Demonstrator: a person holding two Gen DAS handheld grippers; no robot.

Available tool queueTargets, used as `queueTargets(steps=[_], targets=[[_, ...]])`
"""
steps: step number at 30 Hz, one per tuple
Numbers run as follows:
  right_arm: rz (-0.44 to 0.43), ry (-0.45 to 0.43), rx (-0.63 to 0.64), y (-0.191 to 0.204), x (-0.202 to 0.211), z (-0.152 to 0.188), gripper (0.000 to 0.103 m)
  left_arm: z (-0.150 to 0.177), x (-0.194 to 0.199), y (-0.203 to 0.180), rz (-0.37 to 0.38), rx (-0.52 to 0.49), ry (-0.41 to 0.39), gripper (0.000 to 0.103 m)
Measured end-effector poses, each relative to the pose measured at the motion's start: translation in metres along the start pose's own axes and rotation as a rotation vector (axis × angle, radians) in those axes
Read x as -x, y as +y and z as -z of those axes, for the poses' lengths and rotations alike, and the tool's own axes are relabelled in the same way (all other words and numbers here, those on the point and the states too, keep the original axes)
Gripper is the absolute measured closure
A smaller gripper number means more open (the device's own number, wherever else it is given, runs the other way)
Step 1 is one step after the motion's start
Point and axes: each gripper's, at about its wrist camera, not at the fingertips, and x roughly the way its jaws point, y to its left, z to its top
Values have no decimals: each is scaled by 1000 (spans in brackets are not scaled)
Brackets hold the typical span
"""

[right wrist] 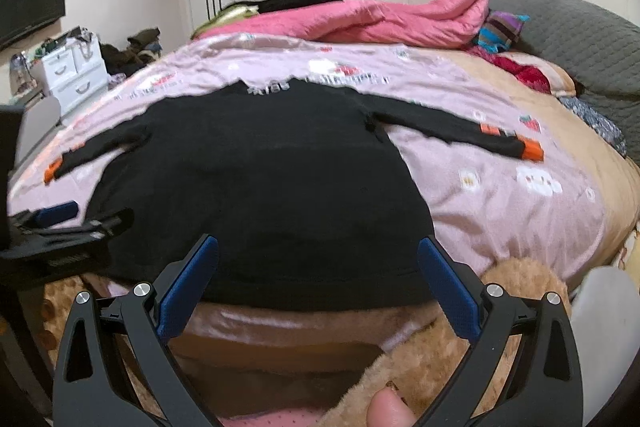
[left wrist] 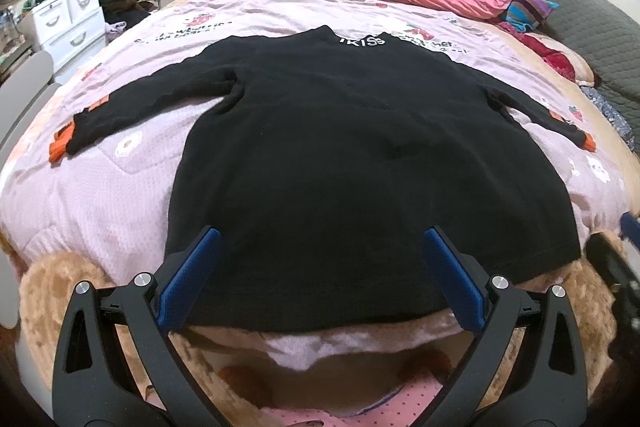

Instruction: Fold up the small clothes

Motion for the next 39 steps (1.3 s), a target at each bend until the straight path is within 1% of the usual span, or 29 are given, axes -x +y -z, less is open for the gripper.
queueTargets(steps=[5,8,10,14,19,22,25,29,35,39], targets=[[-17,-9,-20,-4,-2,-14,4,-18,-6,2,-22,-7,-9,8],[2,-10,4,-5,-9,-23,4,-30,-7,4,-20,6,-19,8],[4,-41,9,-4,-8,-28,4,-37,-8,5,-24,13,-24,8],[9,-37,19,-5,-15,-41,4,-49,-13,7,-33,19,-22,8],[-2,-67,15,-6,-21,-58,4,-67,-18,9,-33,28,-32,8],[1,-53,21,-7,-31,-66,4,-78,-24,7,-36,33,-36,8],[10,-61,39,-6,-39,-78,4,-88,-28,4,-33,29,-40,8],[3,-52,26,-10,-52,-89,4,-101,-35,0,-36,29,-47,8],[20,-50,30,-13,-73,-114,4,-122,-48,-5,-44,36,-52,8],[19,-46,15,-19,-87,-124,4,-133,-58,-9,-44,39,-47,8]])
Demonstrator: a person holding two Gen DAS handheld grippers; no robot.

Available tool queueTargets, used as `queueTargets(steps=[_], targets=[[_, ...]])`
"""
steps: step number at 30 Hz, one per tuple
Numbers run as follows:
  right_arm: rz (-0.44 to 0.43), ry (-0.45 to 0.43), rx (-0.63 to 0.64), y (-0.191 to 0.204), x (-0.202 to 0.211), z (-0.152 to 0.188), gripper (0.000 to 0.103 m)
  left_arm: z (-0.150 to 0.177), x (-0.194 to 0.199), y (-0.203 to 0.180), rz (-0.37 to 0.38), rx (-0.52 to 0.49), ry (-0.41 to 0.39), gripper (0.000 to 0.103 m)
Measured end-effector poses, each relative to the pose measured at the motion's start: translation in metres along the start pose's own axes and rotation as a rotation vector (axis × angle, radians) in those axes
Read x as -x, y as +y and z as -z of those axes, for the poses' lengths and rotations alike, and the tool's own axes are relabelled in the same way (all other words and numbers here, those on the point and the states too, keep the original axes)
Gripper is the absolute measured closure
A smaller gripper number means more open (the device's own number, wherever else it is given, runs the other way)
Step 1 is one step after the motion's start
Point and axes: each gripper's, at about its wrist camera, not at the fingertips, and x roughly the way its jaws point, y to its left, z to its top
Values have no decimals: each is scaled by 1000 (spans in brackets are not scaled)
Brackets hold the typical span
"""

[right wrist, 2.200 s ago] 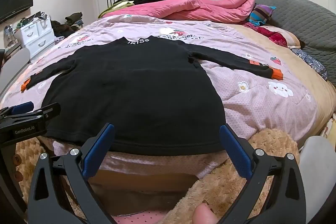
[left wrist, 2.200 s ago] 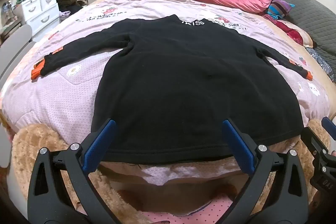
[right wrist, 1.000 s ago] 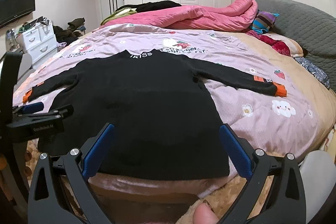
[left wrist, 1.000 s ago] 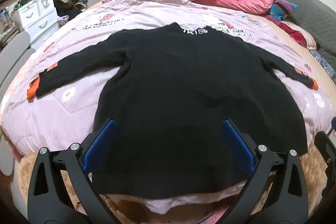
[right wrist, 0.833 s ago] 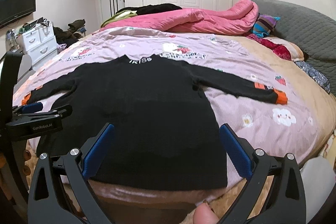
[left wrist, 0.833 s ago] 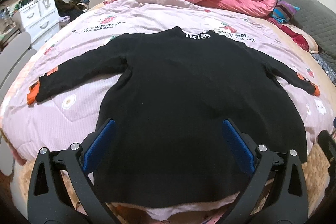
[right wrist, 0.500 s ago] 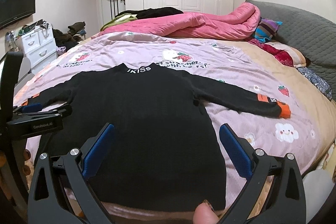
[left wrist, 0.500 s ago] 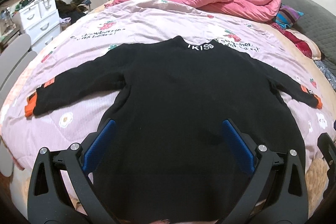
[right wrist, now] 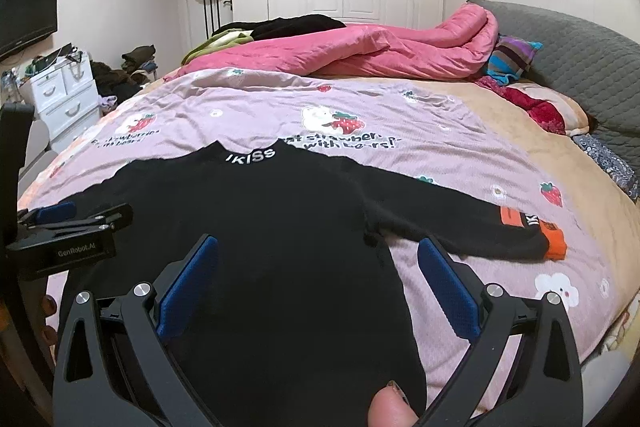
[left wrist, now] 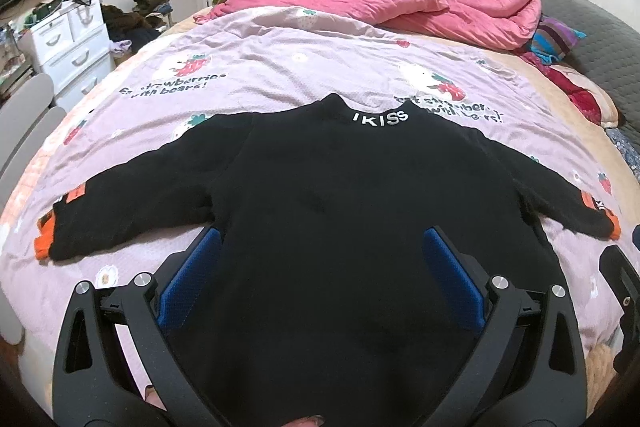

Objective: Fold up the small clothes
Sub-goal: 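Move the right gripper toward the orange cuff of a sleeve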

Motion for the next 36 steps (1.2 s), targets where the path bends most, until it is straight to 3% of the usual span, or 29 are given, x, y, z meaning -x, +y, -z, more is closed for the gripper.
queueTargets(steps=[17,36], targets=[[86,19,-113,-57,-57,-51,4,-45,-44,-49,45,-42,23,8],[263,115,-372,-170,-103,-14,4,-50,-98,-110,64,-138,86,8]])
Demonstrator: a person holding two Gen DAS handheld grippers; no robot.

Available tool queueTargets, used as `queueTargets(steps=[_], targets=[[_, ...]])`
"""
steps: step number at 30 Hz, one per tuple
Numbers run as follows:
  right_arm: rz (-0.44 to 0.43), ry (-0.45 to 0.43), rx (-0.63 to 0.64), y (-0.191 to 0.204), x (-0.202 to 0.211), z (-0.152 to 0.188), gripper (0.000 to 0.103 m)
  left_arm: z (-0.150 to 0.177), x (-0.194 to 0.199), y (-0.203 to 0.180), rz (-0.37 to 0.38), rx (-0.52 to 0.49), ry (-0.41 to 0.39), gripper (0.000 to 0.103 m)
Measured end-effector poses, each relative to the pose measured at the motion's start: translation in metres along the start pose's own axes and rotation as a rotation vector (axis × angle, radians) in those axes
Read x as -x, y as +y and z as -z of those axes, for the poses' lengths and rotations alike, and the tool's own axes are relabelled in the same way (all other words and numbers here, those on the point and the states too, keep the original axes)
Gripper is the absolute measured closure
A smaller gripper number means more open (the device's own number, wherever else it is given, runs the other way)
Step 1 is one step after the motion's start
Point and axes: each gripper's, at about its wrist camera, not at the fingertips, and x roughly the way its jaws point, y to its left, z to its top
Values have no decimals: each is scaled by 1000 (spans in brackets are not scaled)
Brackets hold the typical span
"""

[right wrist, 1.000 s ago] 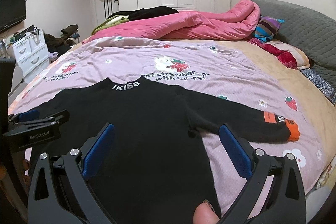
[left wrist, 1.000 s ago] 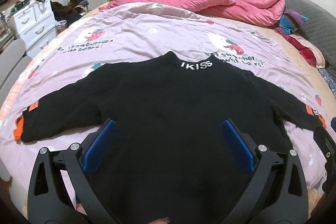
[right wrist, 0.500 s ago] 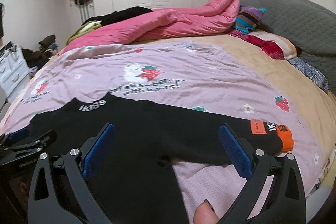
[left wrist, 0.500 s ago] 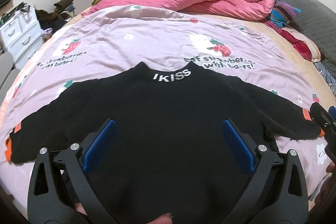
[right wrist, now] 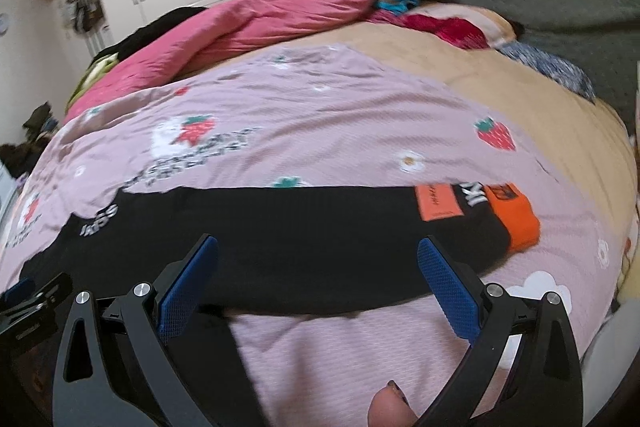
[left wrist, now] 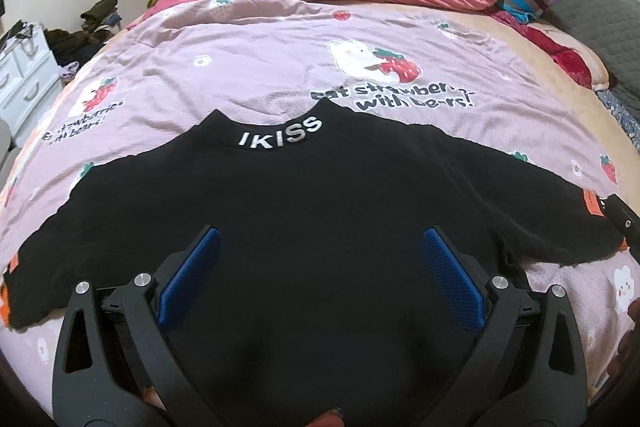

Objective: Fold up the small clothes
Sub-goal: 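Move the right gripper toward the orange cuff of a sleeve, then close the right gripper on the orange sleeve cuff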

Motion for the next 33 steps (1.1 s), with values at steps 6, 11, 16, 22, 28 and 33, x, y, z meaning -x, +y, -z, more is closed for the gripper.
queueTargets(steps=[6,11,16,22,28,33], targets=[[65,17,-78,-35,-17,1,4,-3,-13,-13,9,-12,12,8],[112,37,-166,-63,-31,2,4,-7,-29,-26,30,-19,37,8],[168,72,-265,-89,-45,9,4,-12,-47,-34,54,-22,61,8],[152,132,-419,-114,-66,17,4,-15,-57,-31,72,5,59,8],[72,91,-572,-133,-74,16,4,-18,-60,-15,102,49,56,8],[52,52,-641,-151,-82,14,42,-20,-56,4,92,77,57,8]])
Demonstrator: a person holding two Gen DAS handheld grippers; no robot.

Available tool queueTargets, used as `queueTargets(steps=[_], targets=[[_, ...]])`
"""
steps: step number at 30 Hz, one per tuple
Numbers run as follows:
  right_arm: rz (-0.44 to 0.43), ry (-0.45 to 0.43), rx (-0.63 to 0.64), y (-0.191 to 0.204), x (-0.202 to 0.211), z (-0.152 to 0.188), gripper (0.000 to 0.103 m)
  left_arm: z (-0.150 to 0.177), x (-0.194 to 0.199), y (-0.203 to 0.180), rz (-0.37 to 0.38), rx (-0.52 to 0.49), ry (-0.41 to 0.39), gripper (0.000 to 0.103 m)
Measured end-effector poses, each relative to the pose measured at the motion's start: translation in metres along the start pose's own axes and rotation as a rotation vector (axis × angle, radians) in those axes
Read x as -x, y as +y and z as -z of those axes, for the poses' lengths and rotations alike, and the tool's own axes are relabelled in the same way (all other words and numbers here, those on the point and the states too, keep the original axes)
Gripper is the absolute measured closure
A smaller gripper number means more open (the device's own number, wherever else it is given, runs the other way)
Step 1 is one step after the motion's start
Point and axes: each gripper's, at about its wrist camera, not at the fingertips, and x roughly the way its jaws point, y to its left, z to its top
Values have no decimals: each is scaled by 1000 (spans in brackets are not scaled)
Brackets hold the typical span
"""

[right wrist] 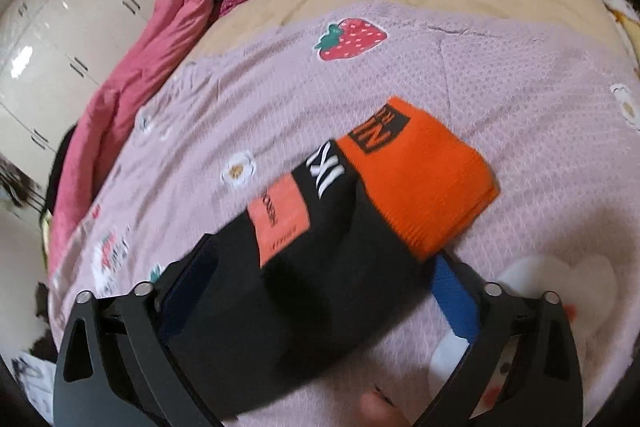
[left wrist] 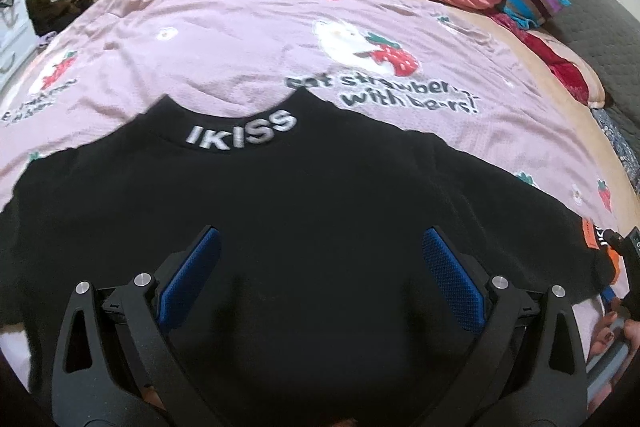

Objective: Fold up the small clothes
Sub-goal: 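Close the right gripper on the orange sleeve cuff, then lift the sleeve and lay it across the sweater body, open right gripper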

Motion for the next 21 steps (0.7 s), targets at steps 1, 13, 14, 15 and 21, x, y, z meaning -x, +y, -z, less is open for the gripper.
queueTargets(steps=[1,13,14,15,21], targets=[[3,0,-15,-4,-1,-2,53,0,3,4,-5,2,-5,8],[-241,-88,91,20,41,0,90,-5,46,52,0,81,-48,8],[-253,-98,121,27,45,3,90,-5,50,56,0,88,-52,8],[-273,-105,156,35,51,6,90,-6,53,59,1,94,-54,8],[-397,-109,274,70,77,23,90,-8,71,76,-2,110,-71,8]])
